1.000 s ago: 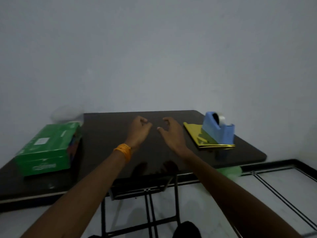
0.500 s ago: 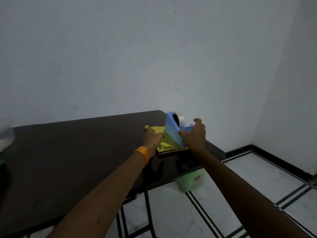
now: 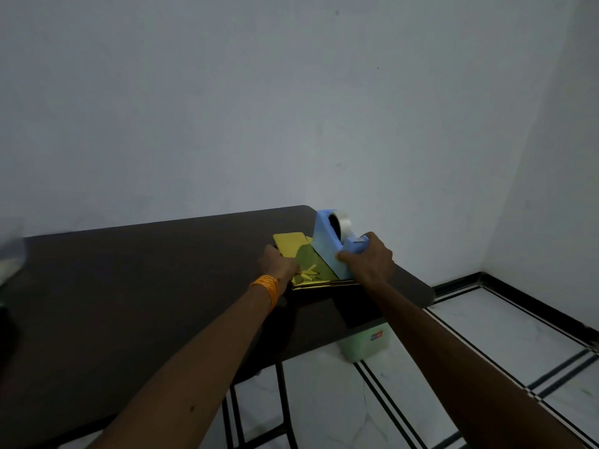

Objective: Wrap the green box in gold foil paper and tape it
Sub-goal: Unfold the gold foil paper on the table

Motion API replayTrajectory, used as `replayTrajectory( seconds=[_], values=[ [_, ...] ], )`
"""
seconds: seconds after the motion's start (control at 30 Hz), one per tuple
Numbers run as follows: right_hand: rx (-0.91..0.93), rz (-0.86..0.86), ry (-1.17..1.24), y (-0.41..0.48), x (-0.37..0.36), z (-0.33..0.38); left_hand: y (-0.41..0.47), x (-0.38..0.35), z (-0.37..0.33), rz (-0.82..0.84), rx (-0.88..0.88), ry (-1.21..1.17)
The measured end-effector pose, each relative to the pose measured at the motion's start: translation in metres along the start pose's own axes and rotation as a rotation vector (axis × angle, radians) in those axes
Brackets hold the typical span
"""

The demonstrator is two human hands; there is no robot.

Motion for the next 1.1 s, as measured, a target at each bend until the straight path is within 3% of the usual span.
replayTrajectory(
  seconds=[0.27, 0.63, 0.73, 0.83, 1.0, 1.1],
  values=[
    [0.034, 0.020, 0.036, -0.024, -0.005, 0.028, -0.001, 0.114, 0.054, -0.106, -0.020, 0.079],
    [0.024, 0.090, 0.064, -0.055, -0.043, 0.046, -0.011, 0.182, 0.097, -0.133, -0.035, 0.129],
    [-0.015, 0.132, 0.056, -0.055, -0.049, 0.044, -0.018, 0.194, 0.089, -0.275, -0.133, 0.367],
    [0.013, 0.158, 0.045, -0.052, -0.047, 0.056, -0.035, 0.190, 0.061, -0.424, -0.347, 0.503],
    [0.270, -0.021, -0.121, -0.065, -0.032, 0.106, -0.063, 0.121, 0.025, -0.112, -0.592, 0.701],
    [0.373, 0.028, -0.097, -0.073, -0.041, 0.125, -0.065, 0.113, 0.026, -0.160, -0.581, 0.731]
  ],
)
Point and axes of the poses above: each hand's wrist, its own y-axis towards the middle knuckle, its own x-axis out of the back of the hand, z = x × y, the point moved 9 cm from there along y, towards the middle knuckle, and after that the axes turned 13 degrees about y, right-handed, at the moved point
